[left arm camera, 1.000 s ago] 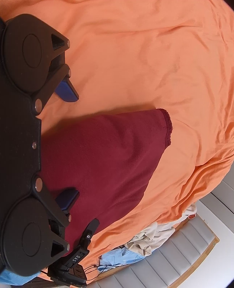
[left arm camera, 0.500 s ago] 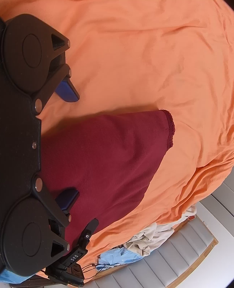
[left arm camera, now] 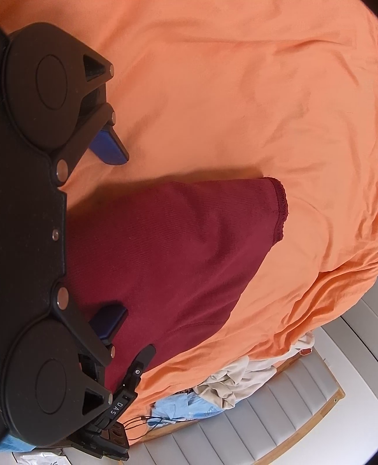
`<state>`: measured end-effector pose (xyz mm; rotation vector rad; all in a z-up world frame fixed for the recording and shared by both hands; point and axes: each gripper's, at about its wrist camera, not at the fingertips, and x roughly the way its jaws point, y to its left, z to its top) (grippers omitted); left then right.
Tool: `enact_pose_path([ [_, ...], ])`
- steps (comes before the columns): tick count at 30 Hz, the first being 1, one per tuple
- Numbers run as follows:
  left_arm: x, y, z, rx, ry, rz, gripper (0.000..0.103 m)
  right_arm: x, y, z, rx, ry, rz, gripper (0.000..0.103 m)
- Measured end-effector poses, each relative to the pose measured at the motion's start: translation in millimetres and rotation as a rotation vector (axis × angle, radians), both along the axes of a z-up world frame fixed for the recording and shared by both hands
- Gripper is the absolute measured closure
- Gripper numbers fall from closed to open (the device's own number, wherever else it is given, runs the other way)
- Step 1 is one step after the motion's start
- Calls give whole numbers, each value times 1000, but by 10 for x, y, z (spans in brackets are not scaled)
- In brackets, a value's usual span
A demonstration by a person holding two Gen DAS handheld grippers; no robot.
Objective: Fold small clothes
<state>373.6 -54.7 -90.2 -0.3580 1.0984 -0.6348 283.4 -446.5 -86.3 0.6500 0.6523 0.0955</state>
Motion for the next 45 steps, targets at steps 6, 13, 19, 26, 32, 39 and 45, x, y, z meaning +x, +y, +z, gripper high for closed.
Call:
enact_pose_path([
  [6,26,45,-36,-112,50,-7,29,-14,95,112,-54,-3,6,57],
  [13,-73,-19,104,-77,15,43,60,-90,324,308,-230,-26,2,83],
  [19,-225,-130,417,-2,-129,6,69,-178,582,661,-345,-149,34,86],
  [26,-194,23,611,-36,-170,39,71,-168,925,996,-456,-280,67,87],
  [32,-163,301,861,0,-259,86,71,31,1161,1097,-416,-368,67,87],
  [39,-39,669,973,73,-328,175,71,465,1567,1054,-394,-415,123,87],
  [45,208,974,736,63,-241,233,71,749,1802,860,-400,-363,152,86],
])
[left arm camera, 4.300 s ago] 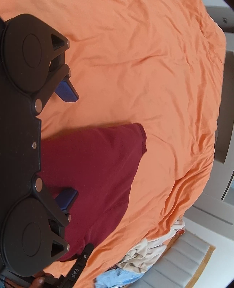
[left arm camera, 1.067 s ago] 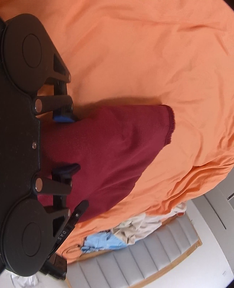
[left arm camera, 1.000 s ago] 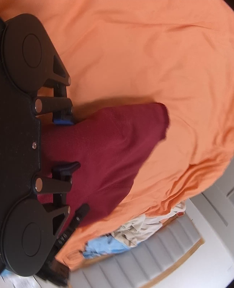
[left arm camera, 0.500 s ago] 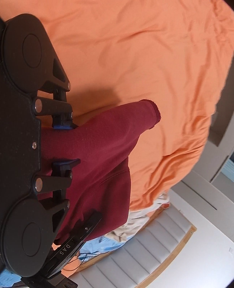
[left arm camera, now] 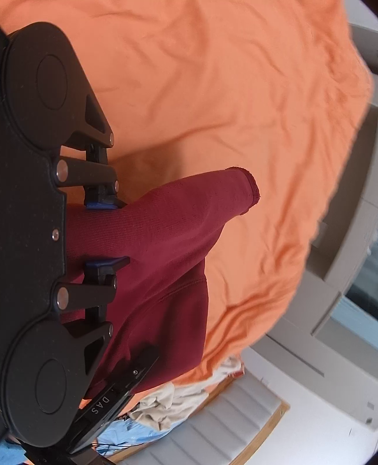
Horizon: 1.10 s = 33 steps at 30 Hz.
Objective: Fold small clothes
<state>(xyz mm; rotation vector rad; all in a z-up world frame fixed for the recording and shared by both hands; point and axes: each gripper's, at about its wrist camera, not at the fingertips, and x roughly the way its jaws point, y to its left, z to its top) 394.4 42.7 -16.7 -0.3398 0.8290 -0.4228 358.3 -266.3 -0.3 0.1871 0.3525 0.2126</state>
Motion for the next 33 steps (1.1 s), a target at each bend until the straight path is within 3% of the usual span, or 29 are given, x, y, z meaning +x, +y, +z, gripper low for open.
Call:
enact_pose_path([
  [4,143,56,-297,22,110,21,70,203,92,-320,-42,120,-3,85],
  [6,146,58,-354,36,114,22,69,218,126,-439,-77,144,-27,84],
  [10,140,24,-359,75,101,19,64,255,78,-545,-39,183,-57,78],
  [15,157,-22,-372,118,111,59,44,249,58,-556,-37,193,-60,68],
  [17,141,-38,-346,137,102,73,30,251,63,-536,-41,195,-60,57],
  [24,125,-19,-279,137,81,94,10,192,87,-485,-57,181,-75,28],
  [26,106,-13,-239,147,63,105,1,157,75,-450,-60,173,-98,1],
  [33,-52,53,-15,231,-54,203,0,-38,-45,-220,-65,150,-196,0],
])
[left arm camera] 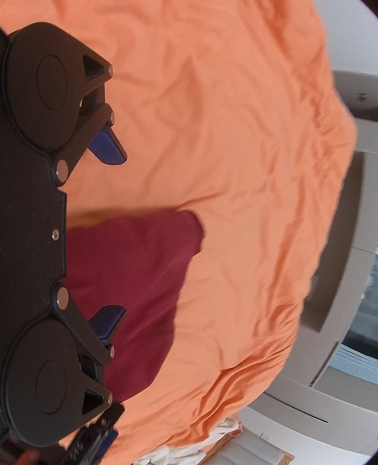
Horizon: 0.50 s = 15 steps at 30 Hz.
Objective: Fold small clothes
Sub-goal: 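Open both grippers and lift them away from the folded shirt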
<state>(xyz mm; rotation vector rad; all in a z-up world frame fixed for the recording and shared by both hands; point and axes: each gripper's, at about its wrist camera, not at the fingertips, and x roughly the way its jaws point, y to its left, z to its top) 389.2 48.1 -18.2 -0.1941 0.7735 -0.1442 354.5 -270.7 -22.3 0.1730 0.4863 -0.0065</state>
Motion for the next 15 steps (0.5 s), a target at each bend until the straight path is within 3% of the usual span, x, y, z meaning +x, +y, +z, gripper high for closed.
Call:
enact_pose_path([
  [9,-474,-171,300,129,-143,-17,0,-489,-19,346,-35,-80,-4,0],
  [15,-1117,-209,496,102,-238,57,0,-1018,-36,571,-37,-139,19,0],
])
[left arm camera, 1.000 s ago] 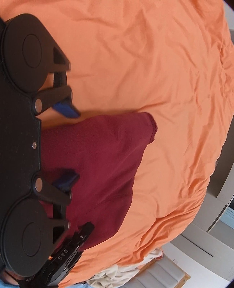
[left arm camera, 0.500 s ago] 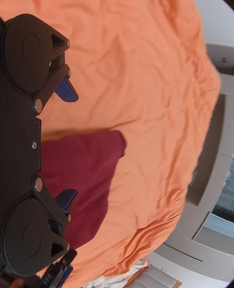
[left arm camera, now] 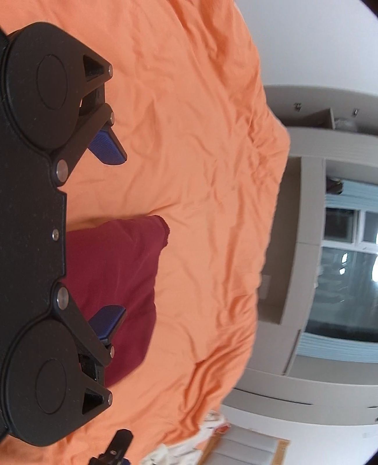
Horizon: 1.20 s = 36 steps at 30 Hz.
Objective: Fold small clothes
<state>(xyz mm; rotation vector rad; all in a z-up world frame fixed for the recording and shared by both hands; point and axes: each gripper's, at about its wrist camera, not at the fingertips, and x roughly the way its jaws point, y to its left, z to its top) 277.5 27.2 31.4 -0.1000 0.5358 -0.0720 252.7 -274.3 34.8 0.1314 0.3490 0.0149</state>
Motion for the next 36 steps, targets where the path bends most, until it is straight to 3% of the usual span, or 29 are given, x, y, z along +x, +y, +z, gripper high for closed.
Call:
enact_pose_path([
  [10,-1007,43,79,-37,-31,44,0,-1038,78,169,16,-47,-10,0],
  [18,-1574,116,70,14,-55,34,0,-1640,190,138,31,-40,-13,0],
  [25,-1860,121,-12,41,-66,33,0,-2017,310,106,4,-81,-14,0],
  [36,-2006,37,-183,87,-37,-2,0,-2134,334,-4,-6,-40,-10,0],
])
